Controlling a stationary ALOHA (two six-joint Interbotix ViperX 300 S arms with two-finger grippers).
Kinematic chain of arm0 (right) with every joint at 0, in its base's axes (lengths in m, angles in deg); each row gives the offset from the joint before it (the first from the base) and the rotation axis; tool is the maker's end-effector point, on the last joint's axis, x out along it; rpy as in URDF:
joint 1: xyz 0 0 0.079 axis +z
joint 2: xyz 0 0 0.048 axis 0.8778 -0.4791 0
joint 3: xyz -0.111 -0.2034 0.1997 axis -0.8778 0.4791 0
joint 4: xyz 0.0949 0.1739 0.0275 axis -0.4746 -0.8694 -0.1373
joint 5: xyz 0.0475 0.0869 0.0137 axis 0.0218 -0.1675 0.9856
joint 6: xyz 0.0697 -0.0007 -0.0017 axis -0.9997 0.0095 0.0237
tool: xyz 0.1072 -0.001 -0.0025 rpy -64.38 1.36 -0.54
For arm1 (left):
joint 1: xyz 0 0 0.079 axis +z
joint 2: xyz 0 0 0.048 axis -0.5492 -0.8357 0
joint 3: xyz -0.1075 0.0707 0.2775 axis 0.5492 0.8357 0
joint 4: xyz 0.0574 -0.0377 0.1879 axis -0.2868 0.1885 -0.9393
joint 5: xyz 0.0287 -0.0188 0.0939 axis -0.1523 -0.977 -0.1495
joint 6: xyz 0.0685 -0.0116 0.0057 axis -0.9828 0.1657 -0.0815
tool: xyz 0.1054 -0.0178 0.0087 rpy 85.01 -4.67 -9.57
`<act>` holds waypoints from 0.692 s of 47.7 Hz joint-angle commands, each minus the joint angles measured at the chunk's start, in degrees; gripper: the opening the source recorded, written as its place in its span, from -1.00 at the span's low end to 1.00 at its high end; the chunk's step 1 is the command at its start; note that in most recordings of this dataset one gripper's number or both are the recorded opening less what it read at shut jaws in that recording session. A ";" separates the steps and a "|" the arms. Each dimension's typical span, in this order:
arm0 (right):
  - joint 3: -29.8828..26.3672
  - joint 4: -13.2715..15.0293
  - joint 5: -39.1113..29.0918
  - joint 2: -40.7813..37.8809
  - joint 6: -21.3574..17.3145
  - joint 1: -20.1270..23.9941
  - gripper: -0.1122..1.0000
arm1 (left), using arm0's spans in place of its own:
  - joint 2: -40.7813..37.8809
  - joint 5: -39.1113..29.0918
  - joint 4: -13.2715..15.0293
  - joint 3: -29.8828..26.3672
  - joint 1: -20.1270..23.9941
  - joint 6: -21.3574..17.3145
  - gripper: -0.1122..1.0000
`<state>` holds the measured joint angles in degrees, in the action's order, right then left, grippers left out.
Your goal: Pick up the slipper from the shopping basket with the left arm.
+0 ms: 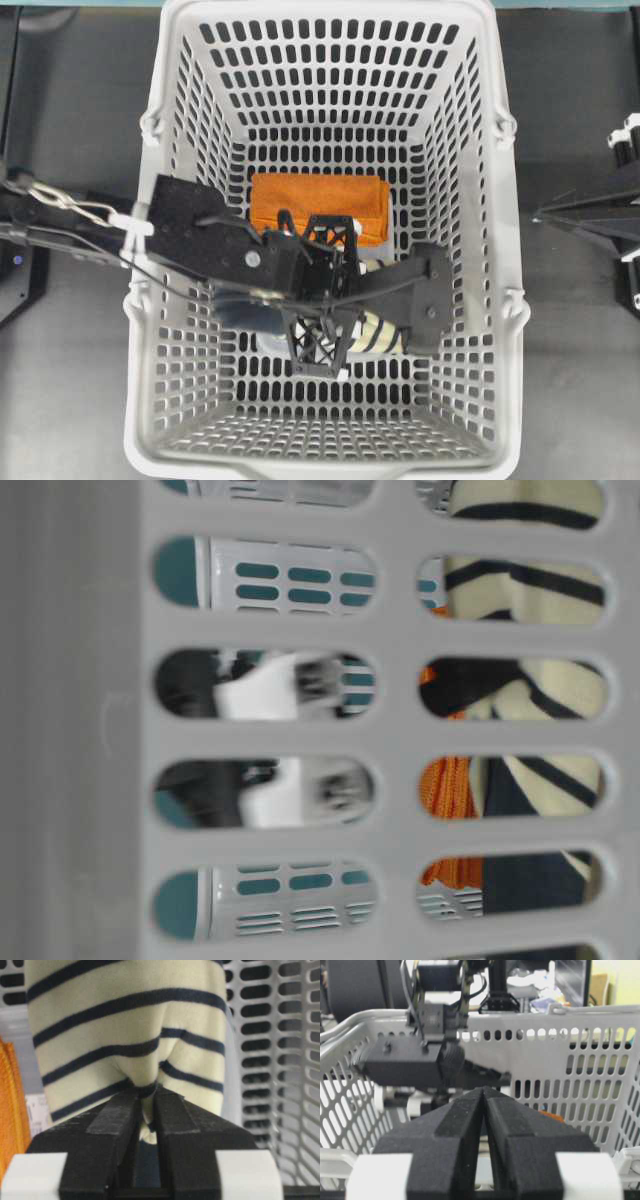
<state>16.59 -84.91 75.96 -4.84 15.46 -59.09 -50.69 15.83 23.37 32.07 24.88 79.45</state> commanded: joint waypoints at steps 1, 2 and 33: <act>-0.44 -0.18 0.35 -0.26 0.00 0.18 -0.81 | 3.16 -0.88 -0.18 -3.52 -0.09 -0.35 -0.68; -0.44 -0.18 0.35 -0.26 0.00 0.18 -0.81 | 3.43 -1.41 -0.09 -4.22 -0.09 -0.35 -0.68; -0.53 -0.18 0.35 -0.26 0.00 0.09 -0.81 | 2.72 -33.49 -0.18 -33.13 0.70 -3.34 -0.68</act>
<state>16.59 -84.91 75.96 -4.84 15.55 -59.00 -48.06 -15.19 23.46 3.50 25.32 76.20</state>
